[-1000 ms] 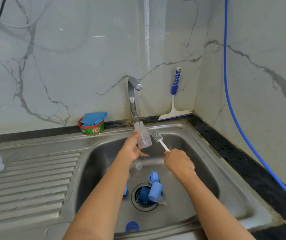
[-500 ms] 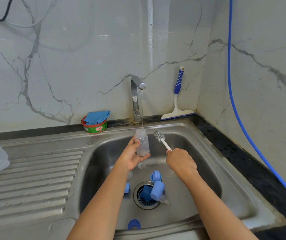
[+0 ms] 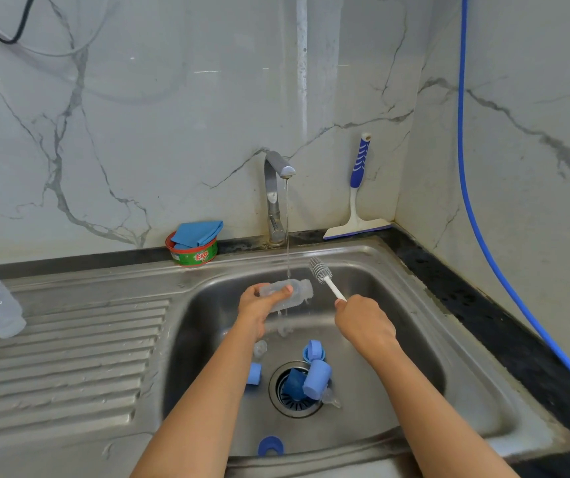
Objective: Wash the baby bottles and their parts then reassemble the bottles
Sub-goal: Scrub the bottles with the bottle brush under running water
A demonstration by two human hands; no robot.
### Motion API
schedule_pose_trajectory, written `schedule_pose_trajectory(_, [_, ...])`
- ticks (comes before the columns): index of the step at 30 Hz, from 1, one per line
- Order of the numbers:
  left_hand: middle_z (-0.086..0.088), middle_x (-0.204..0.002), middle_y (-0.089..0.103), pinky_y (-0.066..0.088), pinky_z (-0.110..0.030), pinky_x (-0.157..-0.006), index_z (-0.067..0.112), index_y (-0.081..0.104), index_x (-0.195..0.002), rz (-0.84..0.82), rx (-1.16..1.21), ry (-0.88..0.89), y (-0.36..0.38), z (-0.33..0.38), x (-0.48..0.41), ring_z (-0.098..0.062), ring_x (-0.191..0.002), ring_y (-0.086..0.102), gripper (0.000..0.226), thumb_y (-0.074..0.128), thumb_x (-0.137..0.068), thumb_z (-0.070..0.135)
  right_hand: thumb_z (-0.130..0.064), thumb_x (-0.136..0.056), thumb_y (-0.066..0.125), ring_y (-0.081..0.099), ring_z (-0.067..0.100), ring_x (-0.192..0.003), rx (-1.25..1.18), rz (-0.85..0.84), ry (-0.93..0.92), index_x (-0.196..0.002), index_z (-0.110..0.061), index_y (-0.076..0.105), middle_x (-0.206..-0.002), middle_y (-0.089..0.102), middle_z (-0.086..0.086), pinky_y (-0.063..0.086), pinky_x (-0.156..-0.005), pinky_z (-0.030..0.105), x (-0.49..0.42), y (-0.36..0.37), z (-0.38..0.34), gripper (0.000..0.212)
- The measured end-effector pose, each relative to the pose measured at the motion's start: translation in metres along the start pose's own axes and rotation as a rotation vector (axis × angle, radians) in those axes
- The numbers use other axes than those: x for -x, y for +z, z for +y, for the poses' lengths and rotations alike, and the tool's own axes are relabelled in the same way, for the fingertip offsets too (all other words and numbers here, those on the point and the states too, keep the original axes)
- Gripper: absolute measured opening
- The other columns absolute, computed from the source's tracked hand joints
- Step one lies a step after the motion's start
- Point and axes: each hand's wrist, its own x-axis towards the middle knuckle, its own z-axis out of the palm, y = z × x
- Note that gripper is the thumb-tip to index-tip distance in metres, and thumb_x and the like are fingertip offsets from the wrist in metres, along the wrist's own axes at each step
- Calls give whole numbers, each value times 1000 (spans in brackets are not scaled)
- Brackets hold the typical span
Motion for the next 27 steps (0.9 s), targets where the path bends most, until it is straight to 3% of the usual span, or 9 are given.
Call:
schedule_pose_trajectory(4, [-5, -109, 65, 55, -32, -75, 18, 63, -102, 99, -57, 91, -2, 2, 5, -22, -98, 62, 59, 94, -53, 21, -34, -101, 34, 48, 14, -63, -28, -44, -21, -105, -8, 57, -75, 49, 0, 34, -52, 25, 2, 1, -2, 35])
schedule_pose_trajectory(7, [-2, -111, 56, 53, -35, -82, 18, 51, -110, 162, -126, 167, 0, 7, 14, -22, -100, 57, 69, 92, -54, 11, -33, -100, 36, 49, 16, -64, -54, -99, -41, -102, -8, 58, -80, 51, 2, 35, -52, 26, 2, 3, -6, 33])
schedule_pose_trajectory(12, [-1, -112, 58, 44, -22, -69, 20, 52, -113, 165, -99, 252, 6, 10, 30, -16, -96, 56, 60, 87, -65, 18, -33, -99, 37, 47, 17, -62, -51, -152, -80, -89, -9, 54, -82, 54, 6, 34, -51, 26, 3, 11, -10, 31])
schedule_pose_trajectory(15, [-3, -123, 55, 50, -23, -64, 24, 52, -129, 128, 81, 166, 9, 13, 36, -18, -102, 56, 52, 75, -82, 28, -31, -98, 37, 45, 17, -59, -75, -173, -102, -82, -9, 53, -76, 52, 5, 34, -50, 27, 4, 11, -11, 32])
schedule_pose_trajectory(17, [-7, -125, 54, 58, -40, -69, 26, 46, -132, 92, 216, 9, 9, 11, 37, -28, -105, 58, 47, 64, -90, 35, -30, -98, 36, 43, 16, -56, -80, -195, -145, -72, -11, 48, -71, 50, 3, 34, -49, 26, 6, 10, -13, 35])
schedule_pose_trajectory(19, [-14, -124, 54, 58, -50, -60, 22, 40, -132, 71, 359, -151, 7, 8, 41, -36, -104, 60, 48, 58, -93, 42, -30, -99, 35, 40, 14, -53, -70, -228, -203, -69, -11, 46, -69, 48, 2, 34, -48, 25, 11, 6, -16, 37])
schedule_pose_trajectory(22, [-18, -122, 58, 57, -45, -59, 13, 40, -135, 100, 492, -246, -1, -2, 32, -34, -102, 62, 75, 66, -77, 54, -33, -100, 34, 34, 13, -48, -56, -325, -247, -72, -13, 45, -64, 43, 1, 31, -46, 24, 21, -1, -19, 36])
schedule_pose_trajectory(24, [-19, -118, 59, 57, -42, -63, 12, 42, -132, 163, 484, -228, -6, 2, 35, -33, -99, 63, 66, 60, -83, 52, -35, -100, 33, 31, 13, -46, -47, -371, -254, -70, -15, 41, -61, 39, 0, 29, -45, 24, 26, -3, -20, 37])
schedule_pose_trajectory(27, [-22, -103, 60, 53, -35, -59, 9, 41, -131, 144, 458, -162, -8, 10, 38, -28, -79, 62, 50, 39, -100, 47, -34, -101, 32, 33, 13, -49, -39, -329, -263, -70, -13, 44, -63, 41, 0, 29, -46, 24, 27, -1, -23, 38])
